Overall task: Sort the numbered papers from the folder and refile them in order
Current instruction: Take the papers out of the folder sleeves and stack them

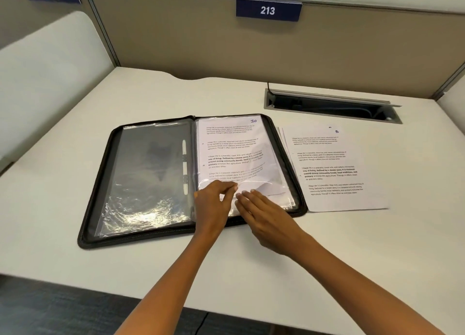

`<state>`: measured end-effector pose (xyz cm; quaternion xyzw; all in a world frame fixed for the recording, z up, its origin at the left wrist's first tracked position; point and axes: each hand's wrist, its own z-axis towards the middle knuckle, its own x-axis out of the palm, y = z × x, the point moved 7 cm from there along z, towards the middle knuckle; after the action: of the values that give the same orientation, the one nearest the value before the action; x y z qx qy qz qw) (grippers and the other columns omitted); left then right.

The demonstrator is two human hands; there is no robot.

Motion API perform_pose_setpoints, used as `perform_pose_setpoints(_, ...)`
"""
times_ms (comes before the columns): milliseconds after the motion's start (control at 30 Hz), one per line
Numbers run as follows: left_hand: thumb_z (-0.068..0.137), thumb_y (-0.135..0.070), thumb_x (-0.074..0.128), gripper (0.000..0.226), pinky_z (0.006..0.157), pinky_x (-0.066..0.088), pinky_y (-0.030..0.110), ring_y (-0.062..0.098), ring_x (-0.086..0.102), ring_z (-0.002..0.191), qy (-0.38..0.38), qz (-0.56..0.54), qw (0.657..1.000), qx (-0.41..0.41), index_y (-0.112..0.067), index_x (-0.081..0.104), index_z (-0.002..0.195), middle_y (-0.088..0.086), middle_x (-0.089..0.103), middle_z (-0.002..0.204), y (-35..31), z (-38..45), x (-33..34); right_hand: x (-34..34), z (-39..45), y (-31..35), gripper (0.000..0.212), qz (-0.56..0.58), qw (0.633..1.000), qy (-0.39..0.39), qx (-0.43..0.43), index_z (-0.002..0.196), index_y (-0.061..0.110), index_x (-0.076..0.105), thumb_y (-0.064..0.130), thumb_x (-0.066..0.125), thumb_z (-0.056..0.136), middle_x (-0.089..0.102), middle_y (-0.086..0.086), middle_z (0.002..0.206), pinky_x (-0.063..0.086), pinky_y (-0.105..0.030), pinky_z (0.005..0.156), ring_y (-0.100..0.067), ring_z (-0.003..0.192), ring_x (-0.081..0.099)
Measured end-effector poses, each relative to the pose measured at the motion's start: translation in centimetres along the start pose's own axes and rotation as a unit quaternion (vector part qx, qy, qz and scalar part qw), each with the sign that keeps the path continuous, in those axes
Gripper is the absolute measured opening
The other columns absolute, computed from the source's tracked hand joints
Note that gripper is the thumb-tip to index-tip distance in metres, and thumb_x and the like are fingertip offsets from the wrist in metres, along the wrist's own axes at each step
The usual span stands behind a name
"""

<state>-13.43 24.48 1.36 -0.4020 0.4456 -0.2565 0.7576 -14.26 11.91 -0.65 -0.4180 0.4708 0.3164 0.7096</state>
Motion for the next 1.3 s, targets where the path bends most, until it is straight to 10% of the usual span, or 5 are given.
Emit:
perform_pose_setpoints(433,0.082,-0.028,0.065,0.015,0.077,0.051,0.052,0.007,0.065,0.074,0.014,0.025,0.999,0.044,-0.018,0.074,0.090,-0.006,0.071,0.086,-0.5,-0.7,-0.5,-0.3,3.5,-2.5,0.028,-0.030,0.991,0.049,0.121,0.055,0.010,0.060,-0.001,0.082,0.042,0.056,-0.006,0.049,0.055,-0.034,0.066,-0.023,0.049,0.059)
perform_pose_setpoints(733,0.088,-0.038,0.057,0.029,0.088,0.047,0.050,0.016,0.062,0.100,0.041,0.083,0.995,0.041,-0.020,0.068,0.107,-0.003,0.066,0.109,1.3,-2.5,-1.6,-1.5,-1.4,-0.1,0.025,0.009,0.994,-0.079,0.076,0.063,0.011,0.057,-0.010,0.069,0.056,0.055,-0.007,0.064,0.051,-0.030,0.056,-0.025,0.058,0.056)
perform_pose_setpoints(1067,0.085,-0.024,0.067,0.026,0.090,0.041,0.037,0.026,0.048,0.106,0.007,0.142,0.981,-0.131,-0.010,0.064,0.107,0.011,0.049,0.112,6.0,-7.1,-4.4,-1.5,-9.9,3.2,0.026,0.169,0.982,-0.019,0.081,0.080,0.016,0.062,0.030,0.082,0.070,0.064,-0.012,0.119,0.044,-0.042,0.100,-0.032,0.118,0.056)
perform_pose_setpoints(1167,0.086,-0.023,0.067,0.028,0.085,0.039,0.028,0.020,0.050,0.099,0.013,0.111,0.983,-0.142,-0.009,0.061,0.109,0.007,0.047,0.114,5.9,-8.2,-4.7,-1.1,-11.1,1.7,0.032,0.309,0.929,0.013,0.202,0.083,0.026,0.070,0.057,0.062,0.079,0.054,0.002,0.136,0.026,-0.032,0.112,-0.020,0.135,0.037)
perform_pose_setpoints(1300,0.084,-0.014,0.069,0.018,0.075,0.046,0.027,0.009,0.057,0.075,0.037,0.059,0.984,-0.163,-0.013,0.062,0.100,0.002,0.051,0.111,5.5,-8.7,-4.4,-0.3,-11.8,-2.8,0.014,0.371,0.787,-0.097,0.483,0.094,0.014,0.070,0.022,0.073,0.083,0.060,-0.005,0.117,0.040,-0.024,0.092,-0.020,0.109,0.056)
